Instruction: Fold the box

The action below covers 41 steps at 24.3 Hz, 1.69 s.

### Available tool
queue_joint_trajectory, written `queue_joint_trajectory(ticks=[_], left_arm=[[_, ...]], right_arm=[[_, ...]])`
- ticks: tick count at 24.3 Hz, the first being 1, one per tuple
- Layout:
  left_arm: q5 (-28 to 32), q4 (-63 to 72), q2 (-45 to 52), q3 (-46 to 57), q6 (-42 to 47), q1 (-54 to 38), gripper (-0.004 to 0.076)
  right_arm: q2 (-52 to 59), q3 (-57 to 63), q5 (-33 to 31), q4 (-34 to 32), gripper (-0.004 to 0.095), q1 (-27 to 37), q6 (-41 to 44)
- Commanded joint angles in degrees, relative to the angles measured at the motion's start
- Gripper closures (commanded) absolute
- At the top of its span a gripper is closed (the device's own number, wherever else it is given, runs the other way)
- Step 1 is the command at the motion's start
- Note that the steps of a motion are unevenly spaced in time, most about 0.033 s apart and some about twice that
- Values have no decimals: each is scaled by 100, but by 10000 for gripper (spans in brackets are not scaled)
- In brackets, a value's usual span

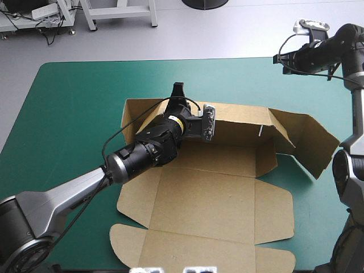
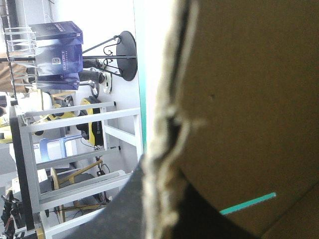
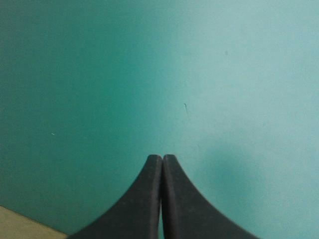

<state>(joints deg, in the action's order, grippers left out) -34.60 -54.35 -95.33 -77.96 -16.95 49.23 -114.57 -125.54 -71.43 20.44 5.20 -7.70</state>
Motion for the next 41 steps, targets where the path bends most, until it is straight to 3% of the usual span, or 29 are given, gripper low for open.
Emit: queue_joint_trajectory(ticks=[1, 7, 12, 14, 17, 19, 24, 28, 30, 34, 37, 40, 41], left_arm=[[-125, 307, 111, -17, 117, 48, 733], [-154, 303, 111, -17, 78, 48, 733], [-154, 303, 111, -17, 100, 48, 733], [-154, 303, 111, -17, 100, 48, 733], [-154, 303, 111, -17, 166, 48, 733], [-154, 317, 111, -17, 216, 48, 733], [-154, 348, 111, -17, 242, 48, 733], [-154, 384, 111, -17, 251, 48, 733], [-154, 384, 111, -17, 251, 48, 733], [-154, 384, 111, -17, 251, 48, 733], [-154, 384, 111, -17, 251, 48, 733], [-154, 384, 111, -17, 251, 48, 733], [-154, 384, 111, -17, 251, 48, 733]], right_arm=[[413, 408, -65, -183, 928, -7, -166], [1288, 1807, -65, -287, 928, 203, -892], [2064, 3120, -65, 207, 928, 717, -1606], [2309, 3729, -54, 673, 928, 984, -2110], [2510, 4288, -51, 2067, 928, 1345, -2915], [2568, 4629, -51, 2102, 928, 1304, -3154], [2952, 5670, 54, 2943, 928, 1276, -4018], [3584, 6705, 618, 3221, 926, 1276, -4457], [4077, 7322, 1190, 3363, 926, 1276, -4769], [4856, 8367, 2301, 4208, 926, 1276, -5843], [5145, 8664, 2722, 4601, 922, 1276, -6585], [5188, 8675, 2732, 4319, 856, 1276, -6778], [5188, 8675, 2732, 4200, 763, 1276, -6778]])
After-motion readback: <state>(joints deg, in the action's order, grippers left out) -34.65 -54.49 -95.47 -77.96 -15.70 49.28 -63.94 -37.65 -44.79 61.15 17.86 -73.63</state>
